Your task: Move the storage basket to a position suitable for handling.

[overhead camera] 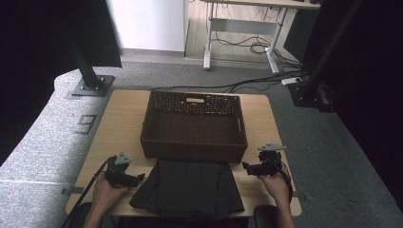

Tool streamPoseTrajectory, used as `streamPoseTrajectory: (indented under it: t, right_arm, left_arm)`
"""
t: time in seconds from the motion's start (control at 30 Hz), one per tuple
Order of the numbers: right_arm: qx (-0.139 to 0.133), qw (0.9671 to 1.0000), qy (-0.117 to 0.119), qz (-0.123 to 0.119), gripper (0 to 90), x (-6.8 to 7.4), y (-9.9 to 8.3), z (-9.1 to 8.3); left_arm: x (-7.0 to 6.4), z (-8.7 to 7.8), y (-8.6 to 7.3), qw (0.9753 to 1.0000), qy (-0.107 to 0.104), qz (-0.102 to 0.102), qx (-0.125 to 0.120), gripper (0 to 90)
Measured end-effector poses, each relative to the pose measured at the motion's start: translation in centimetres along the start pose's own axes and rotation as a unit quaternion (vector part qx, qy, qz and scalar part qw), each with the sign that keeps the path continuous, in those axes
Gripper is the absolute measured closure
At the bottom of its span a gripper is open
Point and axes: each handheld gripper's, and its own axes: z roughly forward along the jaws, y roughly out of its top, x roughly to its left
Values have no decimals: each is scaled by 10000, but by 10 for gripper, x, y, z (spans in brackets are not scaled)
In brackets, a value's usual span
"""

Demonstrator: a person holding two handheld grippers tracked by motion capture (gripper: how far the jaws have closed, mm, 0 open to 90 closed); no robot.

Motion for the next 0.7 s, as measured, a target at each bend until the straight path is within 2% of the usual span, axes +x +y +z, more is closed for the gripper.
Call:
streamPoseTrajectory:
  t: [0.1,0.13,0.3,0.5,0.57,0.7]
  right_arm:
    - [39,10000,9,67,0,0,-7,8]
    - [128,9998,7,125,0,0,-14,17]
    - [125,9997,-52,206,0,0,-21,26]
    - [168,9997,-54,168,0,4,-30,36]
    - [207,9997,-111,82,0,6,-32,39]
    - [118,9998,-143,108,0,6,-33,40]
  left_arm:
    - [0,0,0,10000,0,1,1,11]
    - [0,0,0,10000,0,0,1,11]
    - [0,0,0,10000,0,1,1,11]
    - [0,0,0,10000,0,1,1,11]
    - [0,0,0,10000,0,1,1,11]
    - [0,0,0,10000,2,3,2,11]
